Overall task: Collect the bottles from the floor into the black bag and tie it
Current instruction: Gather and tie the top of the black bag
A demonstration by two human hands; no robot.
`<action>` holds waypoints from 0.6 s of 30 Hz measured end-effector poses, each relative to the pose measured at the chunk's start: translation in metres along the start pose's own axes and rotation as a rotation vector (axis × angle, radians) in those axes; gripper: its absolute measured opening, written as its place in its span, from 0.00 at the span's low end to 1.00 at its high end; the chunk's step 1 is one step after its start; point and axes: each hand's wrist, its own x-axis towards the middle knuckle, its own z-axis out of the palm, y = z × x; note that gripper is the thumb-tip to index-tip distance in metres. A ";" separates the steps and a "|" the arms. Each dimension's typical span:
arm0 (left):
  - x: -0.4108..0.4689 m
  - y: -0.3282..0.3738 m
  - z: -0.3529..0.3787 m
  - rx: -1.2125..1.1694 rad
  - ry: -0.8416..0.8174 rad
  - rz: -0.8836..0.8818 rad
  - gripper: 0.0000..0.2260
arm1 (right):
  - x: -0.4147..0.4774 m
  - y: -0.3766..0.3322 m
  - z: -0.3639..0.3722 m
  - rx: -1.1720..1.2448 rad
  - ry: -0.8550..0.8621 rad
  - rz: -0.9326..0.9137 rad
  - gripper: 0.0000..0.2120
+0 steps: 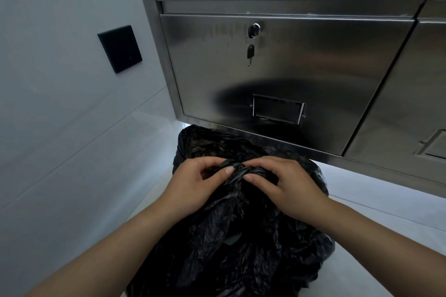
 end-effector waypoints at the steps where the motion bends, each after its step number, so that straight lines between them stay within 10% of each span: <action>1: -0.001 0.001 0.000 0.001 0.008 0.004 0.12 | 0.000 0.000 0.000 0.009 0.016 0.013 0.13; 18: 0.001 0.001 0.006 -0.039 0.075 0.001 0.05 | -0.003 -0.001 0.011 0.214 0.141 0.250 0.08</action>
